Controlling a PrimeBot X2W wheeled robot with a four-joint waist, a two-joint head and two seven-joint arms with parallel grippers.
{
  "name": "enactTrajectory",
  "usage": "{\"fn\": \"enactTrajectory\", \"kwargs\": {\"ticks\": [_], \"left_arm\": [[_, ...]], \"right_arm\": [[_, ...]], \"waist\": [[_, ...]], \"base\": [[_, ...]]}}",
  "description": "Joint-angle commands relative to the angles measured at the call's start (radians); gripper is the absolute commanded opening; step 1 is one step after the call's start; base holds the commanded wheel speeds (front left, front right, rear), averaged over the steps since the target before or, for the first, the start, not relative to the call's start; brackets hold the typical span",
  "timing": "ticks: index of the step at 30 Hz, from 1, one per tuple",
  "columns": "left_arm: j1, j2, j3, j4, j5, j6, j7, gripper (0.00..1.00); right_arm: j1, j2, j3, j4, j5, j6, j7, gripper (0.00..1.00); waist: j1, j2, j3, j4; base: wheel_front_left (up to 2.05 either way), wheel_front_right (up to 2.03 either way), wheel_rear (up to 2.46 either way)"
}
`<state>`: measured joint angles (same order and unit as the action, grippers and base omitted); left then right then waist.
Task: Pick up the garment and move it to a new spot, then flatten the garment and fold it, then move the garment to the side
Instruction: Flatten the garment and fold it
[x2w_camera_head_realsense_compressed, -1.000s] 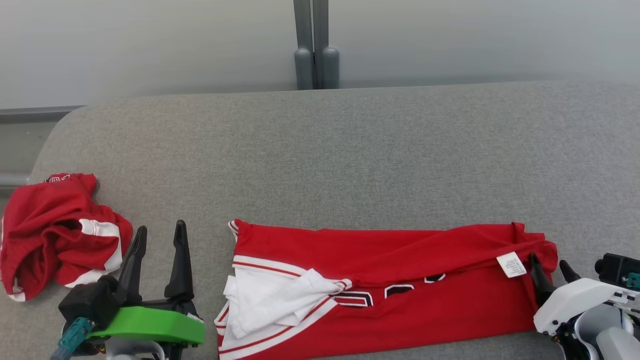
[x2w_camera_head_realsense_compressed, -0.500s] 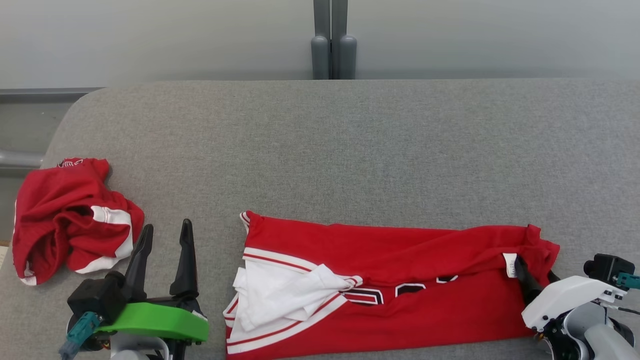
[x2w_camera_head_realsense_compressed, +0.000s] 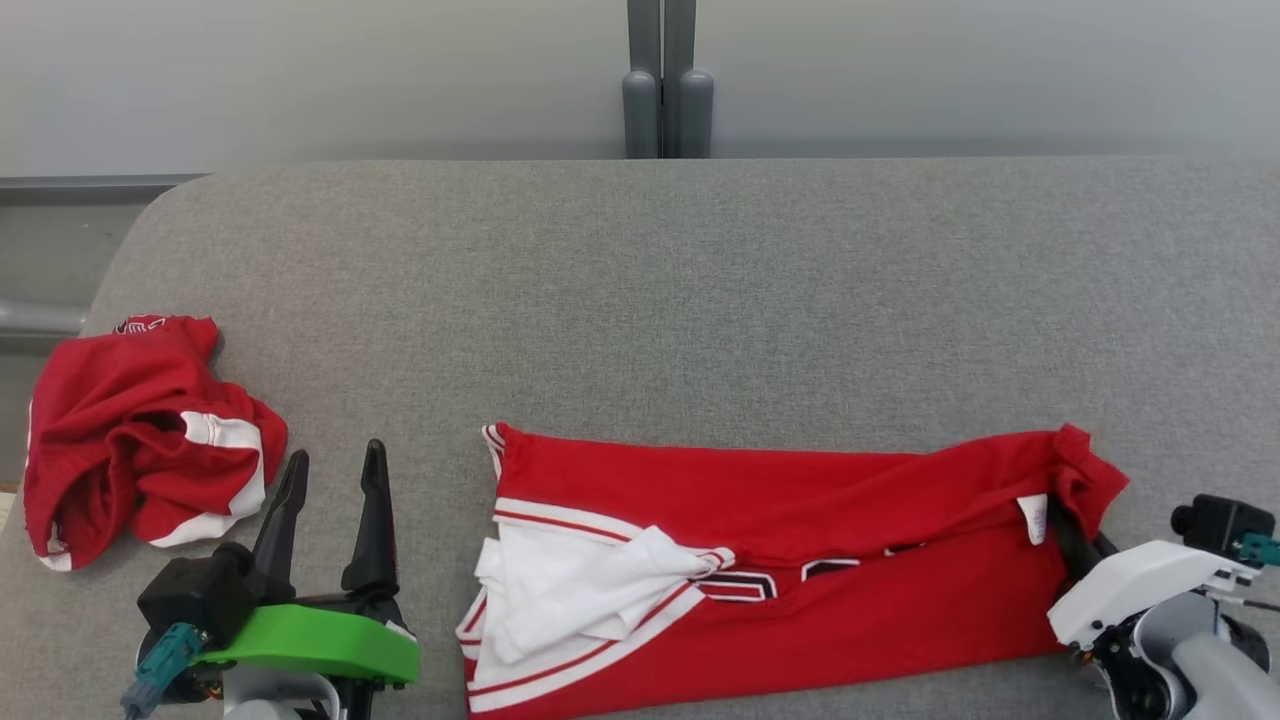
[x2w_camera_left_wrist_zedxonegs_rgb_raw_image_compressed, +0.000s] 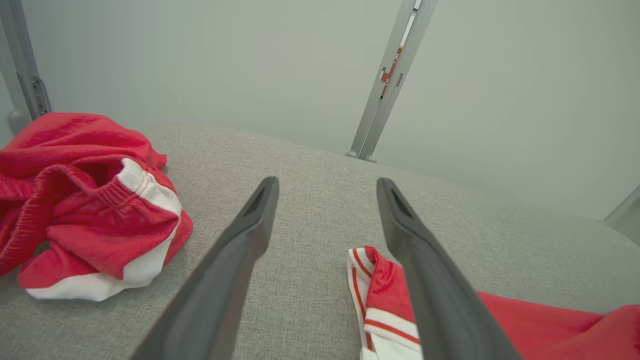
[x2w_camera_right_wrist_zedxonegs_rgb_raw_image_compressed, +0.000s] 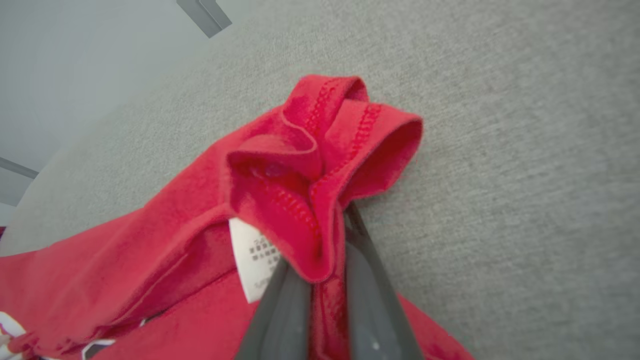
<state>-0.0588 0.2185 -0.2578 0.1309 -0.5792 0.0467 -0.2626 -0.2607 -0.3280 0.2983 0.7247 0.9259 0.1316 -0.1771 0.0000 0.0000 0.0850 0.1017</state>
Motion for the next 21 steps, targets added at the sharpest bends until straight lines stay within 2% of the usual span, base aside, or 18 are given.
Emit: {"fn": "enactTrajectory", "kwargs": {"ticks": [1, 9, 13, 18, 21], "left_arm": [[-0.015, -0.002, 0.006, -0.003, -0.001, -0.002, -0.003, 1.0], [0.011, -0.018, 0.027, -0.014, 0.006, -0.003, -0.003, 1.0], [0.024, -0.025, 0.033, -0.012, 0.007, -0.005, -0.003, 1.0], [0.039, -0.031, 0.04, -0.007, 0.008, -0.007, -0.003, 1.0], [0.044, -0.032, 0.036, -0.002, 0.009, -0.009, -0.003, 1.0]], "right_arm": [[-0.022, -0.034, -0.007, 0.005, 0.013, -0.002, -0.016, 0.0], [-0.053, -0.168, -0.055, 0.002, 0.037, -0.001, -0.056, 0.0], [-0.051, -0.208, -0.054, -0.045, 0.005, -0.001, -0.064, 0.0], [-0.023, -0.183, -0.039, -0.173, -0.045, -0.001, -0.044, 0.0], [0.004, -0.137, -0.029, -0.262, -0.085, -0.001, 0.006, 0.0]], "waist": [[0.0, 0.0, -0.002, -0.006], [0.0, 0.0, -0.024, -0.027], [0.0, 0.0, -0.039, -0.031], [0.0, 0.0, -0.056, -0.037], [0.0, 0.0, -0.063, -0.034]], "base": [[0.0, 0.0, 0.0], [0.0, 0.0, 0.0], [0.0, 0.0, 0.0], [0.0, 0.0, 0.0], [0.0, 0.0, 0.0]]}}
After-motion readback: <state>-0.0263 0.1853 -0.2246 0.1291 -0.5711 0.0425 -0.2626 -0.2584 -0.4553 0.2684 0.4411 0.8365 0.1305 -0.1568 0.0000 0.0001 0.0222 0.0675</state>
